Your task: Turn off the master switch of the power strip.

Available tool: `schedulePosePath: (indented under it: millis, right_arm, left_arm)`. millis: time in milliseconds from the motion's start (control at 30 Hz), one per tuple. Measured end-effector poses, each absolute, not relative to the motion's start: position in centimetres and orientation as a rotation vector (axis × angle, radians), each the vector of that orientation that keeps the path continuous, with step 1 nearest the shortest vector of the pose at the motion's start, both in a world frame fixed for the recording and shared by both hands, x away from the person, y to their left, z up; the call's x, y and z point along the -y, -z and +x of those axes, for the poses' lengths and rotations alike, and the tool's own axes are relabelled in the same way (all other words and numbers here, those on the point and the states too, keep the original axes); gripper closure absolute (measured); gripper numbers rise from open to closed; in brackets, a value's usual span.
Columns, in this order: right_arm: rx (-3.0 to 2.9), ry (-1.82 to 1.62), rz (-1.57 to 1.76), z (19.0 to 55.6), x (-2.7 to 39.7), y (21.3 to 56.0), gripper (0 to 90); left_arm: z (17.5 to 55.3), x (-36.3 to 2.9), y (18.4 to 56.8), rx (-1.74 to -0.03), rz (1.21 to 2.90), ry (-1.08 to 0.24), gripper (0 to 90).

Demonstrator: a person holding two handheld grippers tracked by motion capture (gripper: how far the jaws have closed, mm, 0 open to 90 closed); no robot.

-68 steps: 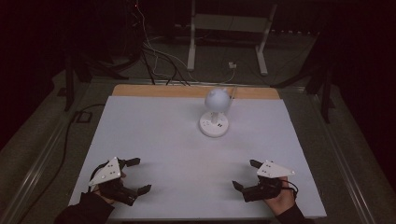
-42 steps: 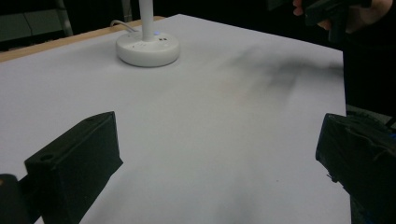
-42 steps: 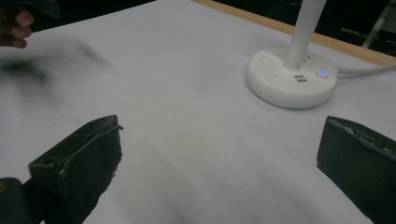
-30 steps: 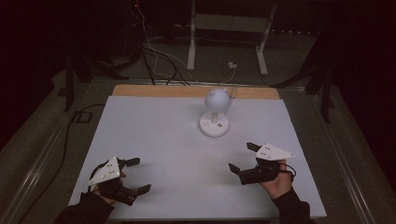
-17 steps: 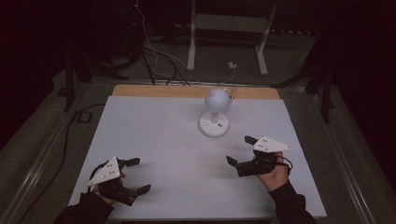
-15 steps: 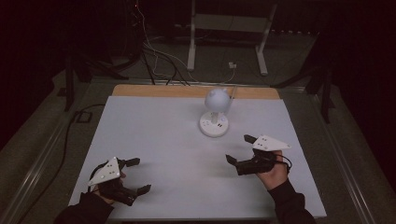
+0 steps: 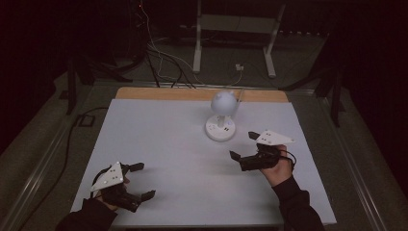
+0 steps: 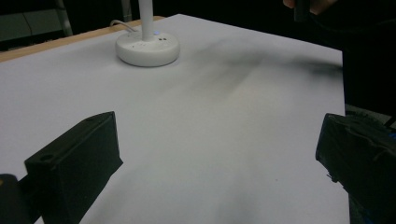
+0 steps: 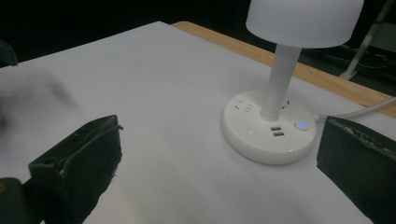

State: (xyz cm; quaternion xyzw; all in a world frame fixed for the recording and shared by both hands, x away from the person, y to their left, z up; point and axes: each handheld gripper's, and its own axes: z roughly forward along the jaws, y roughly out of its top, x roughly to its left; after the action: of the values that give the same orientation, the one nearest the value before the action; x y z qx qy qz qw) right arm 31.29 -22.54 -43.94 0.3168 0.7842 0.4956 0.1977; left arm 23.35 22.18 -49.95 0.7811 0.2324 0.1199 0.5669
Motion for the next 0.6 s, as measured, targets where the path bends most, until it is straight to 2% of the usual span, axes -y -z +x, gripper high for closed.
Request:
schedulePosePath:
  millis: [600]
  right_arm:
    - [-2.182,-1.371,0.935,34.6,22.2,43.9,0.0]
  left_arm:
    - [23.4,-22.2,49.9,-0.548,1.83,-0.279,0.4]
